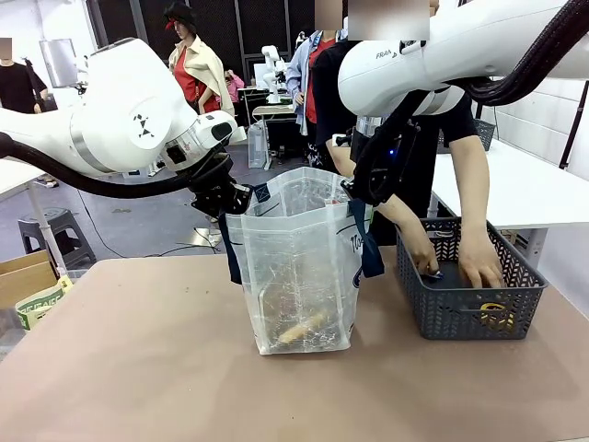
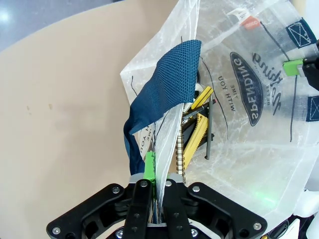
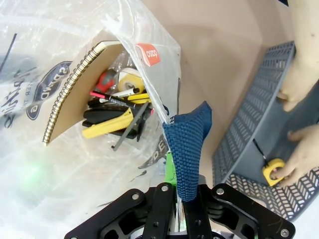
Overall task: Transfer purchased items from the store into the shopping bag.
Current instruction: Move the Reusable shopping bag to the right side of the table.
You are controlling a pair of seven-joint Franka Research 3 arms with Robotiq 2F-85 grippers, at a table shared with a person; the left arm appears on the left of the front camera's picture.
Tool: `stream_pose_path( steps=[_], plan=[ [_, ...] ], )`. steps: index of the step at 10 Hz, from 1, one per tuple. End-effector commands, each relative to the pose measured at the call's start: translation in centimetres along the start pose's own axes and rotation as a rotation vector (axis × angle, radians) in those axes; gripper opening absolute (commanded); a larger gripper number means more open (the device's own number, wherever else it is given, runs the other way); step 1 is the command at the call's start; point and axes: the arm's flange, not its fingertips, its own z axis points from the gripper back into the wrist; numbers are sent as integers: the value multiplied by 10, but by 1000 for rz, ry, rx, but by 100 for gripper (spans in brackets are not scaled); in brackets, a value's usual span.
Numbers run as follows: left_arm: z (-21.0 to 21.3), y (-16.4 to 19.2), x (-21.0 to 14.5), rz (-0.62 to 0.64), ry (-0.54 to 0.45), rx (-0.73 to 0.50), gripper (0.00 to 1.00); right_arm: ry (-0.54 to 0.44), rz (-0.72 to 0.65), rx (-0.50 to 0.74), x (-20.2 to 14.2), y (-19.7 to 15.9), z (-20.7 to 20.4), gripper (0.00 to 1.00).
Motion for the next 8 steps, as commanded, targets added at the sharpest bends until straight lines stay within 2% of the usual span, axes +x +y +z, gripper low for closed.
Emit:
stream_pose_path(
  steps=[1,8],
  plan=[
    [1,1,0,2,-3,0,0,1,0,0,0,0,0,0],
    [1,1,0,2,-3,0,0,1,0,0,0,0,0,0]
  ],
)
